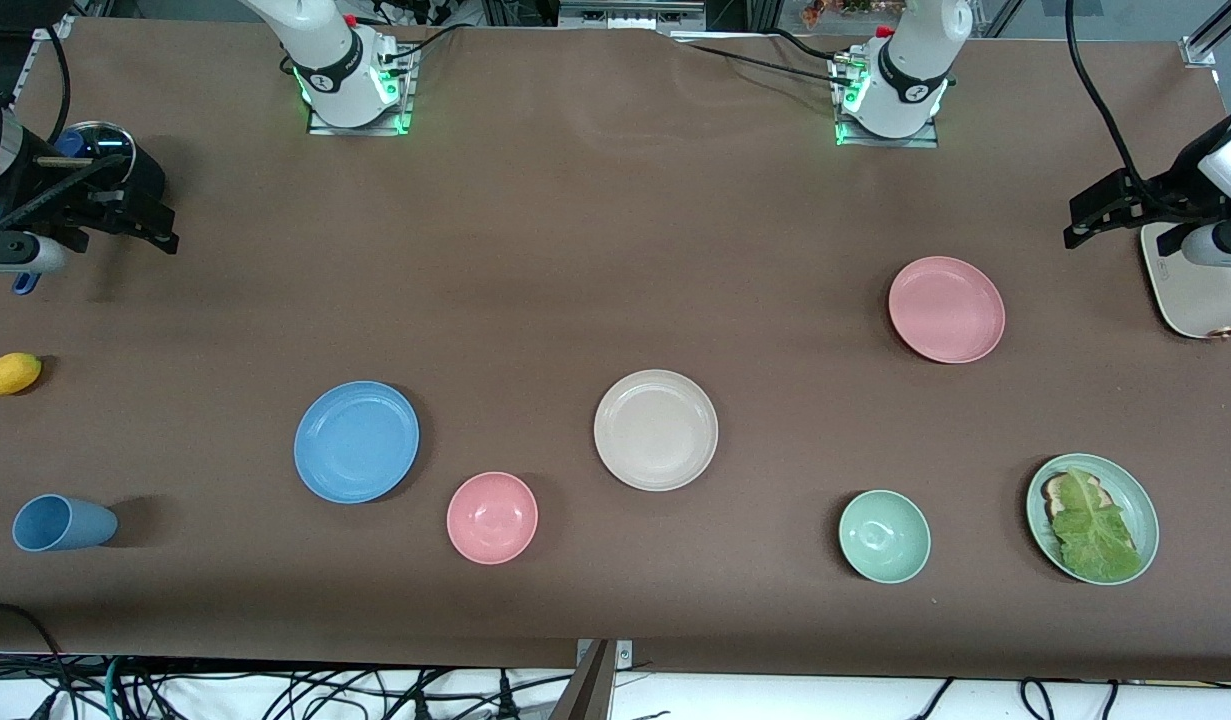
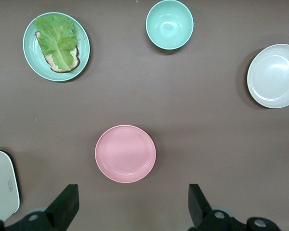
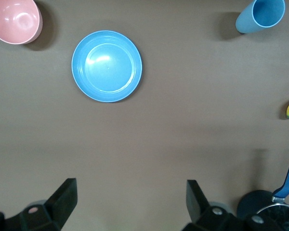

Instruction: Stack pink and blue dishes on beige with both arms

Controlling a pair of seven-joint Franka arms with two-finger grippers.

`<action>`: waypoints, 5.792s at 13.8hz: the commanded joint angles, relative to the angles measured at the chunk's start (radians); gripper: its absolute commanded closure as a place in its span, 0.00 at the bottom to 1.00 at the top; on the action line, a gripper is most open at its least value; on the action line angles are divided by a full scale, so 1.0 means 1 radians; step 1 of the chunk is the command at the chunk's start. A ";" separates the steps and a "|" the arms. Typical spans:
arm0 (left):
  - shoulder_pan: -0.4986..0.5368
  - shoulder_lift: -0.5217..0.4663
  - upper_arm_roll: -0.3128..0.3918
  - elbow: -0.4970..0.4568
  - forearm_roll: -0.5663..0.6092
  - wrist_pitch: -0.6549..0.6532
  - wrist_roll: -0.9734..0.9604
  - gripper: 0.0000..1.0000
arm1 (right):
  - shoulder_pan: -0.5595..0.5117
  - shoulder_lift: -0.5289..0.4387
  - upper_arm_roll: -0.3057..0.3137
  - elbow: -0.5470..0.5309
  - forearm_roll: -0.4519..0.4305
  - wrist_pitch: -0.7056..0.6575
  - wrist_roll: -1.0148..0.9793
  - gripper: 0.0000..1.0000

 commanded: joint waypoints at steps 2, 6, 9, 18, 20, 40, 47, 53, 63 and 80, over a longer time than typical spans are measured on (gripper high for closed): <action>0.004 0.011 -0.001 0.031 -0.015 -0.024 0.025 0.00 | -0.007 0.004 0.011 0.019 0.018 -0.009 0.009 0.00; 0.004 0.011 -0.001 0.031 -0.015 -0.024 0.025 0.00 | -0.006 0.004 0.011 0.019 0.018 -0.012 0.009 0.00; 0.004 0.011 -0.001 0.031 -0.015 -0.024 0.025 0.00 | -0.004 0.002 0.011 0.019 0.018 -0.013 0.011 0.00; 0.004 0.011 0.000 0.031 -0.015 -0.024 0.025 0.00 | -0.006 0.004 0.011 0.019 0.018 -0.009 0.011 0.00; 0.004 0.011 0.000 0.031 -0.015 -0.024 0.025 0.00 | -0.004 0.004 0.011 0.019 0.018 -0.010 0.011 0.00; -0.002 0.327 -0.004 -0.013 -0.008 0.051 0.013 0.00 | -0.006 0.004 0.011 0.019 0.018 -0.010 0.011 0.00; 0.064 0.142 0.039 -0.444 -0.023 0.341 0.055 0.00 | -0.006 0.005 0.009 0.020 0.017 -0.004 0.009 0.00; 0.097 0.122 0.149 -0.662 -0.118 0.520 0.275 0.00 | -0.012 0.007 0.009 0.022 0.017 -0.004 0.011 0.00; 0.188 0.272 0.149 -0.699 -0.163 0.674 0.384 0.00 | -0.015 0.008 0.008 0.022 0.017 -0.002 0.009 0.00; 0.191 0.284 0.154 -0.820 -0.215 0.855 0.476 1.00 | -0.004 0.304 0.009 0.011 0.015 0.250 -0.009 0.00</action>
